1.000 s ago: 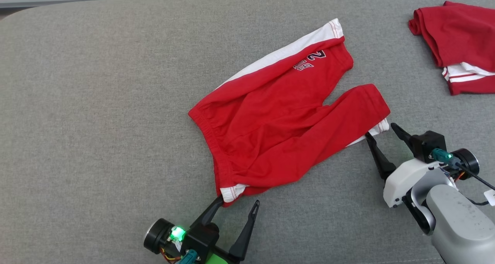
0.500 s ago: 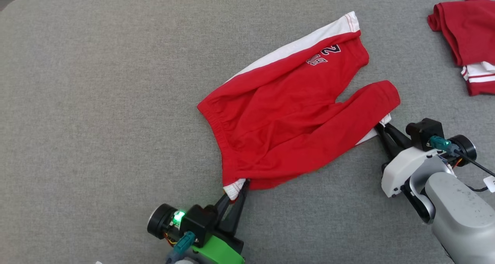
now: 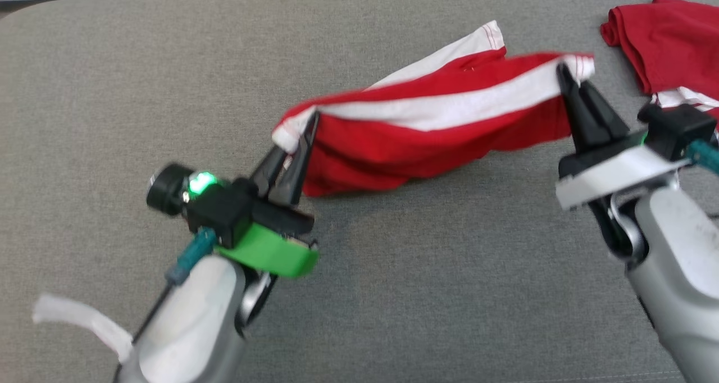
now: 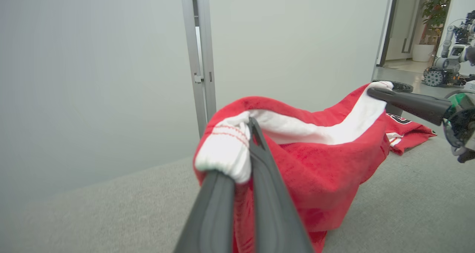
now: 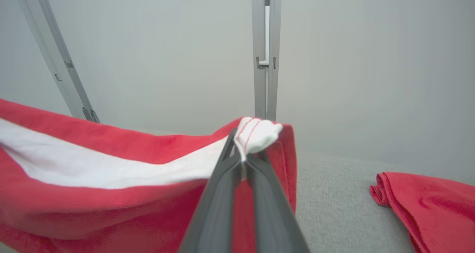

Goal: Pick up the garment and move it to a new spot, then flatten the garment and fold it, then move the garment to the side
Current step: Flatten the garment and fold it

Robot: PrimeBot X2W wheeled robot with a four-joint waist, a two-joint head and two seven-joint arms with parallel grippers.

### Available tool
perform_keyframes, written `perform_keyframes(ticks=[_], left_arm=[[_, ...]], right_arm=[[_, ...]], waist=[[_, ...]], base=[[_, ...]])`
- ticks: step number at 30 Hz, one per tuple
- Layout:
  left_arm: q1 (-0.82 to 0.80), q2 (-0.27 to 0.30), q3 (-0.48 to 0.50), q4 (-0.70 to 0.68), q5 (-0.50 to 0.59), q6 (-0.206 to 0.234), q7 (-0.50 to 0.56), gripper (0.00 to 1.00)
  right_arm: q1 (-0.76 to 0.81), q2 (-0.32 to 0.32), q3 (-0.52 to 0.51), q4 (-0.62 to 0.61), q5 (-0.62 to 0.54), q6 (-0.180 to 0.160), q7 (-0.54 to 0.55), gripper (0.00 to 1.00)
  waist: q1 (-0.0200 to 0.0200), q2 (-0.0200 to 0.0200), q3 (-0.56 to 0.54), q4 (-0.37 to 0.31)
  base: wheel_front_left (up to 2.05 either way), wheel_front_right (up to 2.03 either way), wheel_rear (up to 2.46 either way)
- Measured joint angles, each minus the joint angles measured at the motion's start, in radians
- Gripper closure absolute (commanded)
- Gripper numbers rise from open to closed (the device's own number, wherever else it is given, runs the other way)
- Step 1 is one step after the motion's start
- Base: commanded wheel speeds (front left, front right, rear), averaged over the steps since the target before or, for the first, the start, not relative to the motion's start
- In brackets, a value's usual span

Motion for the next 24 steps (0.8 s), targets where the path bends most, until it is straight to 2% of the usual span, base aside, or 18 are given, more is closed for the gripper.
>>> perform_keyframes(ticks=[3, 8, 12, 16, 20, 24], left_arm=[[-0.211, 0.051, -0.052, 0.066, -0.028, 0.0, 0.0, 1.0], [-0.621, 0.089, -0.077, 0.255, -0.137, 0.0, 0.0, 1.0], [-0.894, 0.081, -0.108, 0.412, -0.219, 0.0, 0.004, 1.0], [-1.114, 0.061, -0.139, 0.536, -0.276, 0.0, 0.004, 1.0], [-1.237, 0.036, -0.162, 0.571, -0.316, 0.0, 0.003, 1.0], [-1.249, 0.026, -0.165, 0.533, -0.347, 0.0, 0.001, 1.0]], right_arm=[[-0.167, -0.002, 0.005, 0.027, 0.0, 0.0, 0.0, 1.0], [-0.51, 0.003, 0.026, 0.186, 0.044, 0.0, 0.0, 1.0], [-0.771, 0.007, 0.028, 0.338, 0.137, 0.0, 0.001, 1.0], [-0.984, 0.006, 0.042, 0.44, 0.194, 0.0, 0.001, 1.0], [-1.1, -0.003, 0.076, 0.486, 0.212, 0.0, 0.001, 1.0], [-1.114, -0.008, 0.099, 0.476, 0.238, 0.0, 0.001, 1.0]], waist=[[0.0, 0.0, 0.026, -0.008], [0.0, 0.0, 0.092, -0.02], [0.0001, 0.0, 0.157, -0.029], [0.0001, 0.0, 0.22, -0.038], [0.0001, 0.0, 0.271, -0.047], [0.0001, 0.0, 0.311, -0.055]], base=[[0.0, 0.0, 0.0], [0.0, 0.0, 0.0], [0.0, 0.0, 0.0], [0.0, 0.0, 0.0], [0.0, 0.0, 0.0], [0.0, 0.0, 0.0]])
